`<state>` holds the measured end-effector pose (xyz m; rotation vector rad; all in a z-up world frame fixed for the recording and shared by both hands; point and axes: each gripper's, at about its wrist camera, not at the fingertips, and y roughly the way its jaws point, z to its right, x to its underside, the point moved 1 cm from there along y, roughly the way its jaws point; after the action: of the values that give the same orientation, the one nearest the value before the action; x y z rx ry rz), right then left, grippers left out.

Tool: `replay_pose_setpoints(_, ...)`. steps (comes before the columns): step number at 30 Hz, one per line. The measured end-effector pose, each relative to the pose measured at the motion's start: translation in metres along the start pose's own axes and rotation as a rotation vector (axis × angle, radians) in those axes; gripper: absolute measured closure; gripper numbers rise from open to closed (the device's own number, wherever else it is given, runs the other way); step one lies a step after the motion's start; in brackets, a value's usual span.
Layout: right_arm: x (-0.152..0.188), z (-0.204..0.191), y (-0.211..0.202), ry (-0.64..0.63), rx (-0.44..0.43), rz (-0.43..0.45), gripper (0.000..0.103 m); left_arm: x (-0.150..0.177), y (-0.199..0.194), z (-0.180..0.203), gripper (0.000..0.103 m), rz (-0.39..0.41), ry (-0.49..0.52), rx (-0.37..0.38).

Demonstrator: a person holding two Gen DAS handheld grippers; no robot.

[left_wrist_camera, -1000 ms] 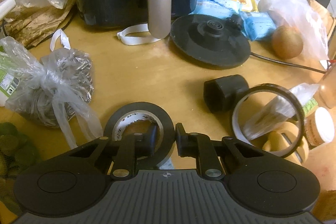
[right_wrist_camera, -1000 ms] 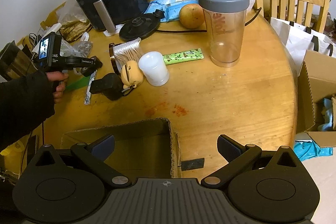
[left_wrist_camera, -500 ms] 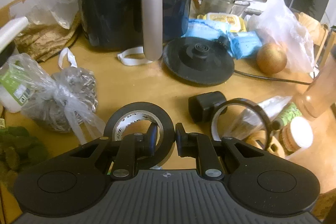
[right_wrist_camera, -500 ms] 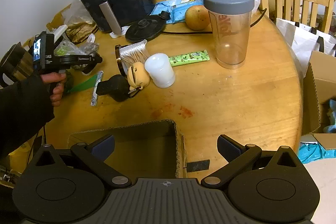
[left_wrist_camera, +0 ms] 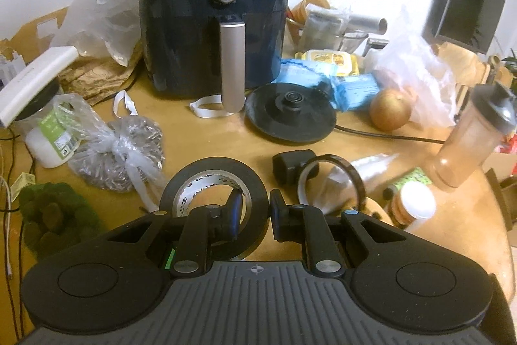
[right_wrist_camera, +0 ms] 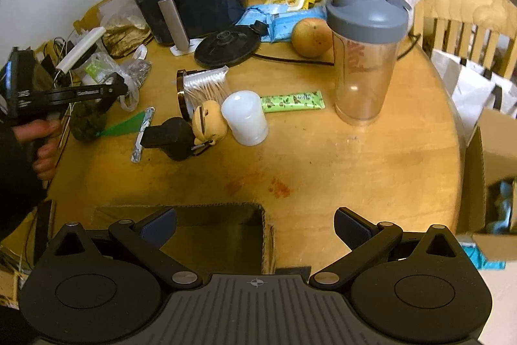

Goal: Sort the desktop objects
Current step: 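Close the left gripper on the rim of the black tape roll, then reach the right gripper to the white plastic cup and grasp it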

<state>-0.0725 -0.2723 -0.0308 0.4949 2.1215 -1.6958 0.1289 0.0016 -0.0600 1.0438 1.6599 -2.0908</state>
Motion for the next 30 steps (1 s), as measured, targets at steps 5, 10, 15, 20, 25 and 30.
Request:
replay_pose_setpoints(5,-0.008,0.002,0.006,-0.015,-0.034,-0.008,0.0,0.006,-0.022,0.006,0.084,0.005,-0.01,-0.007)
replay_pose_setpoints(10,-0.016,0.001,0.01,-0.042,-0.046,-0.005,0.0,0.011,-0.046,0.012,0.084,0.014,-0.025,-0.026)
replay_pose_setpoints(15,-0.026,0.003,0.02,-0.09,-0.036,-0.001,0.0,0.019,-0.071,0.018,0.084,0.017,-0.054,-0.064)
replay_pose_setpoints(20,-0.037,0.005,0.028,-0.15,-0.052,0.025,0.0,0.03,-0.091,0.026,0.084,0.003,-0.08,-0.081)
replay_pose_setpoints(25,-0.045,0.005,0.043,-0.235,-0.055,0.055,0.0,0.04,-0.106,0.038,0.084,-0.003,-0.115,-0.096)
replay_pose_setpoints(30,-0.05,0.002,0.059,-0.316,-0.052,0.104,0.001,0.05,-0.117,0.051,0.084,0.002,-0.149,-0.125)
